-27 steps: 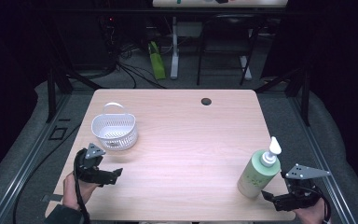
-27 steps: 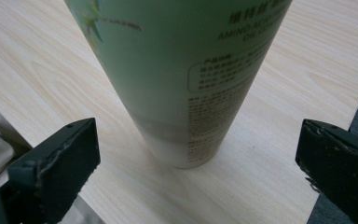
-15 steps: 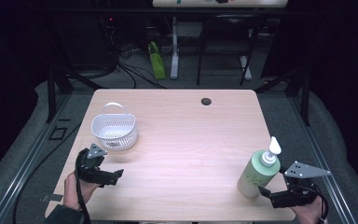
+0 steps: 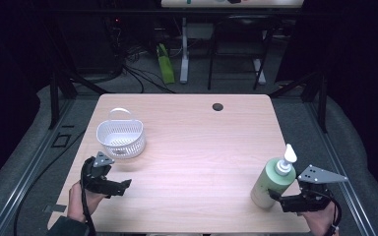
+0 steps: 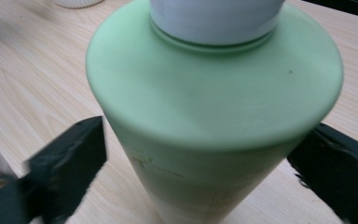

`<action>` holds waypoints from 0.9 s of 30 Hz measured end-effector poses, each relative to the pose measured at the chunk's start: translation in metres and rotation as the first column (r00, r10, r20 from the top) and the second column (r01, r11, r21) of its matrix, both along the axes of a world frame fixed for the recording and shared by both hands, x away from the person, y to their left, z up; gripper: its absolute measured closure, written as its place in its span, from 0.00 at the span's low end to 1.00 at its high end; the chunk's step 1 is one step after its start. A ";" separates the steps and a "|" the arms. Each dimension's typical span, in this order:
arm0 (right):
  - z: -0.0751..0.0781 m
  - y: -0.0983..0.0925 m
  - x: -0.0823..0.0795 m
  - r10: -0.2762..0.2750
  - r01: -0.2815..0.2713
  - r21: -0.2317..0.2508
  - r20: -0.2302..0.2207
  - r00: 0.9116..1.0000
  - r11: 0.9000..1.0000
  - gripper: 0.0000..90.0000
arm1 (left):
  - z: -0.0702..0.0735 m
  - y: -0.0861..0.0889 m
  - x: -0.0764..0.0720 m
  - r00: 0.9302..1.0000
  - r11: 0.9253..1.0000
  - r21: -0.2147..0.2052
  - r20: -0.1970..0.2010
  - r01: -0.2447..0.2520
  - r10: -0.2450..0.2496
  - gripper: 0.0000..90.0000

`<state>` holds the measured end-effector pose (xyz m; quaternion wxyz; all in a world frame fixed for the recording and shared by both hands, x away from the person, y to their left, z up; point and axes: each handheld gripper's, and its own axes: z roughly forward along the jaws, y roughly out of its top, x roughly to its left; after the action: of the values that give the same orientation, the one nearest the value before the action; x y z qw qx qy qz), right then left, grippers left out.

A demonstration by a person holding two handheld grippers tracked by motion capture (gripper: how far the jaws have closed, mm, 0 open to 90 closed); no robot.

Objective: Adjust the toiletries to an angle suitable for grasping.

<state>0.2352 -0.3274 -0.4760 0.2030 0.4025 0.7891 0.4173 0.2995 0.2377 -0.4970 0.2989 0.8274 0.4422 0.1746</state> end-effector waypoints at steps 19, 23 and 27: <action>0.000 0.027 0.009 -0.061 0.061 -0.015 0.006 0.998 0.998 0.14 | 0.001 -0.005 -0.001 1.000 1.000 -0.003 0.016 0.005 -0.005 0.00; -0.001 0.034 0.012 -0.070 0.070 -0.012 0.007 0.998 0.997 0.14 | 0.001 -0.005 0.000 1.000 1.000 0.000 0.010 0.008 -0.008 0.00; -0.001 0.041 0.016 -0.075 0.075 -0.007 0.005 0.997 0.997 0.14 | 0.001 -0.006 0.000 1.000 1.000 0.000 0.008 0.013 -0.013 0.00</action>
<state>0.2515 -0.2864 -0.4770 0.2219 0.4299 0.7745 0.4075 0.2999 0.2320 -0.4963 0.3018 0.8297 0.4354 0.1760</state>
